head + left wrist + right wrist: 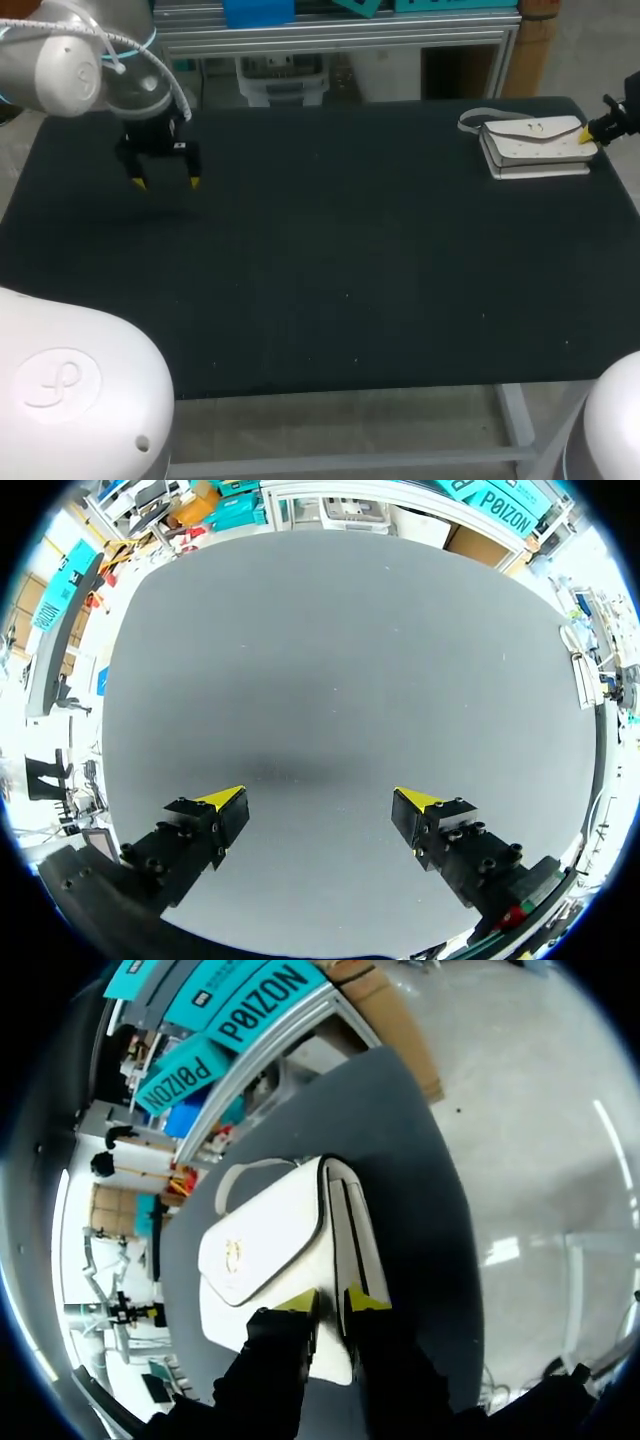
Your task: Pick up the bag, open it, inspect its contents, close it, and place it on the opposite side
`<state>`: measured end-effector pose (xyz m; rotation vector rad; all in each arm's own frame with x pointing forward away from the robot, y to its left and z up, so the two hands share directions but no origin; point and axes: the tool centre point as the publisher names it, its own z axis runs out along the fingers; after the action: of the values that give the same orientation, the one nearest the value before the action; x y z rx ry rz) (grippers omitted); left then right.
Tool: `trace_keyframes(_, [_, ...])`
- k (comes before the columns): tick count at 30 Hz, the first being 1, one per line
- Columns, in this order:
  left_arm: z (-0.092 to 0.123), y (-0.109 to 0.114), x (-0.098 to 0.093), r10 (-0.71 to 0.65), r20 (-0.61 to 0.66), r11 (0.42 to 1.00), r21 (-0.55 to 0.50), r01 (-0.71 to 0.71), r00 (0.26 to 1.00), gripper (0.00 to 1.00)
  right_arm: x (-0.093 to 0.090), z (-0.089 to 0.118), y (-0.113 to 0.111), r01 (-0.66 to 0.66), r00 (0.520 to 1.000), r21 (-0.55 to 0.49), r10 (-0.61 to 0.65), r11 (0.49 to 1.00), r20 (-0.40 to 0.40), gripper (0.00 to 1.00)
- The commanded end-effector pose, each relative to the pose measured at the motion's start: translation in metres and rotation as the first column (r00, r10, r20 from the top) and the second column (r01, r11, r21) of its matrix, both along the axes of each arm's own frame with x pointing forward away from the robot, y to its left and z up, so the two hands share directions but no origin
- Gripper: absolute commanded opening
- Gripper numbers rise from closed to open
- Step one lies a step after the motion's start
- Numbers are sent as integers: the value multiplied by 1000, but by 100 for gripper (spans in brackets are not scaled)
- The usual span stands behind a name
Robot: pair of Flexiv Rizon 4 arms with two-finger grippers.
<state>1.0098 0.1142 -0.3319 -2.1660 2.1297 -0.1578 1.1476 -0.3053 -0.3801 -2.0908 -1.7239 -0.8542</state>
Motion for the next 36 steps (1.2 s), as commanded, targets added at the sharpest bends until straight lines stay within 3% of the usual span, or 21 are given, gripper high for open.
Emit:
trace_keyframes(1, [1, -1, -3, -7, 9, 1000, -4, 7, 1000, 100, -5, 10, -1, -16, 1000, -30, 15, 999, -27, 100])
trace_keyframes(7, [5, -5, -7, -32, 30, 999, -5, 32, 999, 100, -29, 35, -1, 24, 999, -104, -21, 994, 25, 100])
trace_keyframes(14, [12, -8, -10, -41, 61, 999, 4, 41, 997, 100, -62, 67, 20, 27, 998, -219, -12, 975, 68, 100])
trace_keyframes(26, [21, -8, -14, -62, 74, 998, 32, 60, 995, 100, -107, 85, 62, 23, 997, -383, 9, 923, 82, 100])
trace_keyframes(36, [27, -3, -15, -71, 68, 997, 42, 68, 995, 100, -121, 95, 73, -26, 995, -430, 67, 903, 79, 100])
